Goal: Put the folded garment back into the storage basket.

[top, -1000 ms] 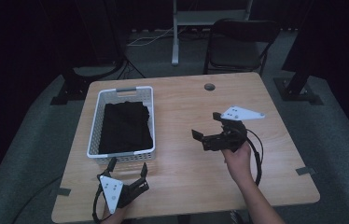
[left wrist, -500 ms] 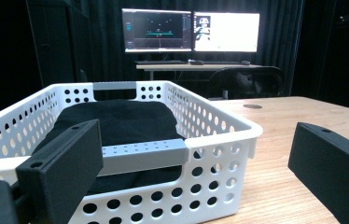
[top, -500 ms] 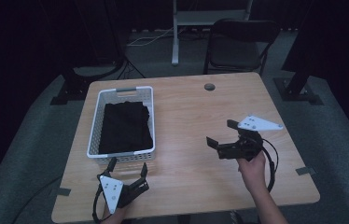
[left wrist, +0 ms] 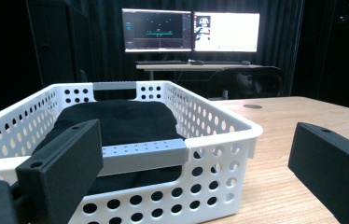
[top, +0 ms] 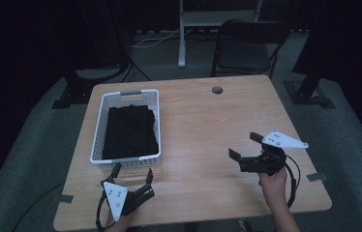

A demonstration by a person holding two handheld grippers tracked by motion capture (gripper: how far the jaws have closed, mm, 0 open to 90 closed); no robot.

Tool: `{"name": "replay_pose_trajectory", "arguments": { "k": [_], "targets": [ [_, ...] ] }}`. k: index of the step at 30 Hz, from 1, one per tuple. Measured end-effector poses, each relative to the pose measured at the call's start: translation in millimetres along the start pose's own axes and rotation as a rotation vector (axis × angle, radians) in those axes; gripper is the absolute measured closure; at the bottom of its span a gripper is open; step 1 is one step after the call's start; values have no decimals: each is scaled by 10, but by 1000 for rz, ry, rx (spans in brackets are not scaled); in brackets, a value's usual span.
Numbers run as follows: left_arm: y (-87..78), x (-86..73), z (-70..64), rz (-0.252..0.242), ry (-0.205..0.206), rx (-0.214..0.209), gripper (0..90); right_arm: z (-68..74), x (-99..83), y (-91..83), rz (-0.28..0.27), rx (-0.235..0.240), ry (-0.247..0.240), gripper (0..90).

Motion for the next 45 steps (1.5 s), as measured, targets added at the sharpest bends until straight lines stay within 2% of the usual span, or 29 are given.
{"name": "replay_pose_trajectory", "arguments": {
  "k": [6,7,9,13,16,18,19,24,29,31,37,40,45],
  "targets": [
    [1,-1,0,1,1,0,45,-219,-153,-118,-21,-23,81,14],
    [1,-1,0,1,1,0,45,-264,-177,-142,-24,-41,87,14],
    [1,-1,1,1,1,0,45,-318,-230,-182,-19,-34,102,14],
    [2,-1,0,2,1,0,45,-420,-351,-232,-5,-62,113,14],
    [2,-2,0,3,1,-1,45,-500,-440,-264,-3,-96,124,14],
    [2,-2,0,2,1,-1,45,-530,-493,-282,3,-86,146,14],
    [2,-2,0,3,1,-1,45,-553,-518,-291,6,-98,152,14],
    [2,-2,0,3,1,-1,45,-626,-618,-349,20,-128,147,14],
    [3,-3,0,4,1,0,45,-715,-693,-402,28,-149,170,14],
    [3,-3,-1,4,1,0,45,-722,-723,-411,38,-142,174,13],
    [2,-3,0,4,1,0,45,-712,-802,-474,56,-161,160,14],
    [2,-4,0,5,1,0,45,-694,-833,-505,52,-163,153,13],
    [2,-3,-1,4,1,0,45,-690,-833,-531,17,-200,126,13]
  ]
}}
Point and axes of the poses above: each handheld gripper's, and its own axes: y roughly forward along the jaws, x roughly out of its top, z roughly to its left, the point moved 10 cm from there along y, roughly forward along the jaws, and after that the axes turned 10 degrees about y, right-handed, at the moved point
